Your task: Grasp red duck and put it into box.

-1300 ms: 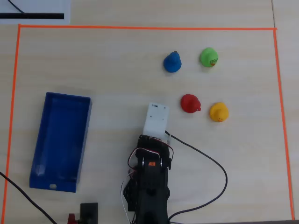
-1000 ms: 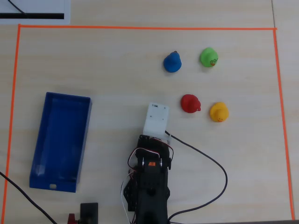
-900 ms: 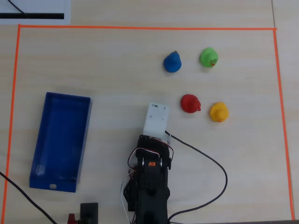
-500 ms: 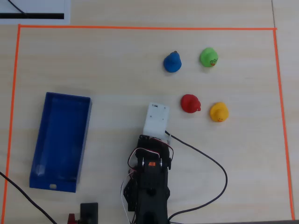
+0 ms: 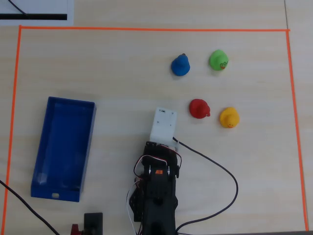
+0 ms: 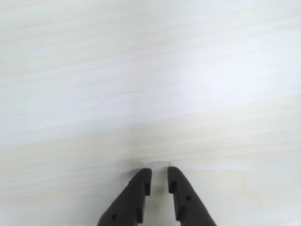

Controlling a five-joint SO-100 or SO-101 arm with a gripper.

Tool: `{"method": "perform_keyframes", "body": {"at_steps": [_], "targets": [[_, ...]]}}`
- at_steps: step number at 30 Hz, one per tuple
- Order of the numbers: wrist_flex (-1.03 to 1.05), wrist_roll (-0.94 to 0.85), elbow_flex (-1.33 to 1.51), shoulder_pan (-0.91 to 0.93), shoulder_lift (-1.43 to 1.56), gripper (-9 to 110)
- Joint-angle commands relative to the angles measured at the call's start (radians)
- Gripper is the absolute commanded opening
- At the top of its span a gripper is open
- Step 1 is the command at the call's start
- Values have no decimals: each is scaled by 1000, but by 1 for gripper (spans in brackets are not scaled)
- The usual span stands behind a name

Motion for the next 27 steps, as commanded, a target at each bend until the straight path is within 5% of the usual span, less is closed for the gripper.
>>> {"method": "perform_keyframes", "body": {"at_steps": [1,27], "targets": [[14,-2,-3,-5,-9,1],[-64,-35,-17,78,-40,7]]}}
